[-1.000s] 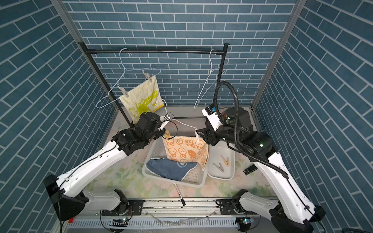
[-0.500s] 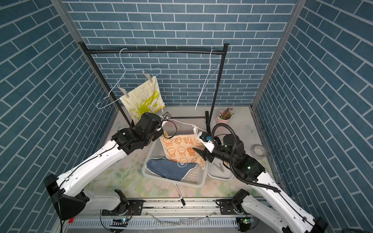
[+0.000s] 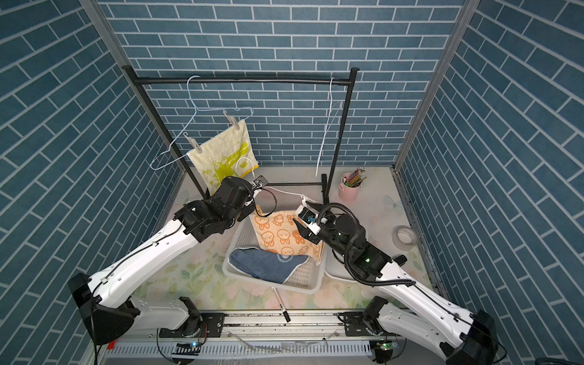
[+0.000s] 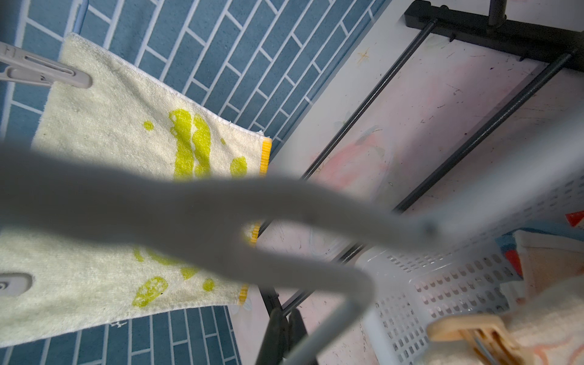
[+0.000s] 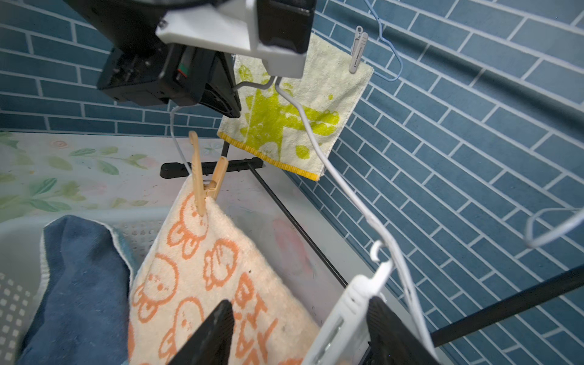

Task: Remove the clothespins securing towels to the hanger
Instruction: Remove the clothespin from the hanger.

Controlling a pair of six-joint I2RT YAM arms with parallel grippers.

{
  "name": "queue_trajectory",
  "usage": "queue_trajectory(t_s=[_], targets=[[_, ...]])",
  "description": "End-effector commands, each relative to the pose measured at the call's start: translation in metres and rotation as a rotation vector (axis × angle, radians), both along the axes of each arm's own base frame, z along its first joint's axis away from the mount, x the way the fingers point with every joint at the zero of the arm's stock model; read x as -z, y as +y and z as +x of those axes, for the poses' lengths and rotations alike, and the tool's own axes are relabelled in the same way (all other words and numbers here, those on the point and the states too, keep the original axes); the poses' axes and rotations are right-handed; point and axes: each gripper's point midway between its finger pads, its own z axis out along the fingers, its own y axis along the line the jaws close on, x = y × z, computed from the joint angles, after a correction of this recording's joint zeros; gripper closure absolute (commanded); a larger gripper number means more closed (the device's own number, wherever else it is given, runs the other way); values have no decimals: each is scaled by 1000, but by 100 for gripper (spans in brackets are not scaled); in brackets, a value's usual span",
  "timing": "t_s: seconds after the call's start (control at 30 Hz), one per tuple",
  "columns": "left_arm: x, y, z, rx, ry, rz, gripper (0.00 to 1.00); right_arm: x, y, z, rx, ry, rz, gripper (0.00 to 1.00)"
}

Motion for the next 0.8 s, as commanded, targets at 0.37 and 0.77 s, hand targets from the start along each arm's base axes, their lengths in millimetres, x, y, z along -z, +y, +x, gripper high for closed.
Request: queue_trajectory(t_s=[0.37, 0.77], targets=[[-19, -3, 0, -6, -46, -59, 100, -4, 14, 8, 32, 58, 81, 35], [-21, -1, 0, 2, -48, -29, 100, 1, 40, -31, -225, 130, 62, 45]])
